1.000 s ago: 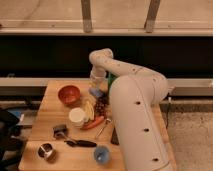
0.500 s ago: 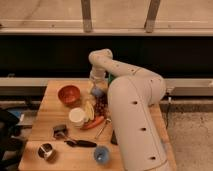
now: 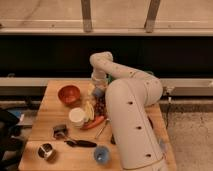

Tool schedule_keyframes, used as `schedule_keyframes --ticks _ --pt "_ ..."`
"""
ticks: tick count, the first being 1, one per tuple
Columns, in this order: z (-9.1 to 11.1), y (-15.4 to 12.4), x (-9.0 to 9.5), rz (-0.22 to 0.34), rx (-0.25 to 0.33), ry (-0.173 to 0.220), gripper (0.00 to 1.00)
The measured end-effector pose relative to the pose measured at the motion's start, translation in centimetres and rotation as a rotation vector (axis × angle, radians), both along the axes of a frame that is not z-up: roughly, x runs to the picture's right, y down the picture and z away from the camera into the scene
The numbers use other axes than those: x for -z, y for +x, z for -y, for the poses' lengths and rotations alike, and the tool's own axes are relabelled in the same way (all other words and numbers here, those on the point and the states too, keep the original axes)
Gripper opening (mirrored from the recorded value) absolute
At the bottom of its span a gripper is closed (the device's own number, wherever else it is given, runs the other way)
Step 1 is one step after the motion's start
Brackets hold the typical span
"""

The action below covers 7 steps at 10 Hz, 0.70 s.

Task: Wipe table surface with sponge

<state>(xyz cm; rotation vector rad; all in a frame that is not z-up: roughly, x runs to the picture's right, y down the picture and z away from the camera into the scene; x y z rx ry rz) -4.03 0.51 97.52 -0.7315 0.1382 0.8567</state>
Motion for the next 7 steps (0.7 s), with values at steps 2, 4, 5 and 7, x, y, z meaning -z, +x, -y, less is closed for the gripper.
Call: schedule_keyframes --ticks 2,4,5,7 --pt "-0.3 0.2 -0.2 -0.009 0.001 -0.011 0.80" --pt "-0.7 0.2 -0.2 -0.013 0.005 -0.019 0.73" --pt "-0.9 0.2 -0.2 -0.012 0.009 -0.021 0.61" --pt "-1.2 0.1 -0.1 -0.006 0.017 -0.026 0.42"
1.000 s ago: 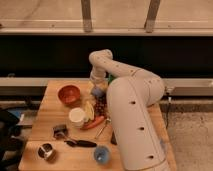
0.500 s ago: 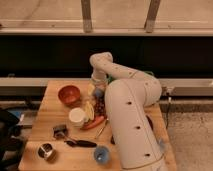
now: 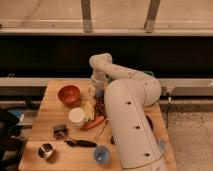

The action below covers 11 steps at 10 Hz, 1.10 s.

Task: Wipe table surface with sponge

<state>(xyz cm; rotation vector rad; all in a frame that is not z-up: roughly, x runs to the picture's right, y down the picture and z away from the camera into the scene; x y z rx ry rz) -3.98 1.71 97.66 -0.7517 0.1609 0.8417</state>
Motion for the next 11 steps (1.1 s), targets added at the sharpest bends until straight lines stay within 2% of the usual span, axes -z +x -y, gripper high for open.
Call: schedule_keyframes --ticks 4,7,9,11 --pt "-0.2 -0.1 0.3 -0.009 0.030 -0.004 0.03" --pt "0.8 -0.9 1.6 -0.010 0.055 0.022 0.00" --pt "1.9 -2.2 3.6 0.022 0.075 0.048 0.00" --pt "1.7 -3.5 4.7 0.054 0.098 0.053 0.00"
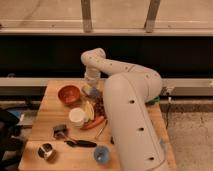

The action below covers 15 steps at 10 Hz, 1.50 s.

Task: Wipe table surface with sponge

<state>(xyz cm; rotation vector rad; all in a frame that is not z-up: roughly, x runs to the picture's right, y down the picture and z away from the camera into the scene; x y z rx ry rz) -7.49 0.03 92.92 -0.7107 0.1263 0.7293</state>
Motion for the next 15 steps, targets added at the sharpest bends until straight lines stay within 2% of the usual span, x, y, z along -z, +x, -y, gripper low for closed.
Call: schedule_keyframes --ticks 2,4,5,7,9,11,13,15 --pt "-0.5 0.7 0.4 -0.009 -0.003 -0.007 0.00" --pt "-0.6 2.8 0.3 -0.052 -0.027 -0.009 0.00" --pt "0.0 4.4 -0.3 -0.080 -0.042 0.000 0.00" --pt "1.2 5.2 -1.6 -0.094 -0.047 0.013 0.00" --pt "2.3 3.9 -2.4 -0.072 -0.046 0.032 0.00" --pt "3.5 1.1 -2.5 -0.012 -0.044 0.068 0.00" --pt "3.8 -0.1 -0.7 0.045 -0.050 0.095 0.00" --pt "2.9 -0.4 0.8 0.067 -0.040 0.093 0.00"
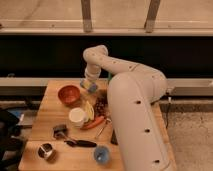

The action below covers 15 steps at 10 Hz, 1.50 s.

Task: Wipe table surface with sponge

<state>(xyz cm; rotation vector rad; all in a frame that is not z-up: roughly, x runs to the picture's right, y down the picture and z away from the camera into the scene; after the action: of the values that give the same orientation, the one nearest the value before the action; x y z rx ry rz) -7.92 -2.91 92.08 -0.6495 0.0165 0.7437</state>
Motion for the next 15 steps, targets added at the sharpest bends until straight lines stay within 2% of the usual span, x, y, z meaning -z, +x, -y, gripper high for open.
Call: schedule_keyframes --ticks 1,3,4,5,7,9,11,13,15 --pt "-0.7 0.0 0.9 0.000 -0.007 -0.011 0.00" --pt "-1.6 2.3 1.8 -0.044 -0.034 -0.026 0.00" --pt "-1.8 3.6 1.7 -0.094 -0.049 -0.032 0.00" --pt "-1.7 4.4 1.3 -0.135 -0.057 -0.035 0.00" --pt "-0.3 5.5 -0.8 -0.181 -0.063 -0.023 0.00" --pt "0.9 4.4 -2.6 -0.178 -0.048 -0.014 0.00" --pt "1.2 1.6 -3.1 -0.140 -0.017 -0.010 0.00" --pt "-0.2 -0.2 -1.8 -0.102 0.013 -0.020 0.00" --pt "-2.2 -0.4 0.2 -0.098 0.025 -0.035 0.00"
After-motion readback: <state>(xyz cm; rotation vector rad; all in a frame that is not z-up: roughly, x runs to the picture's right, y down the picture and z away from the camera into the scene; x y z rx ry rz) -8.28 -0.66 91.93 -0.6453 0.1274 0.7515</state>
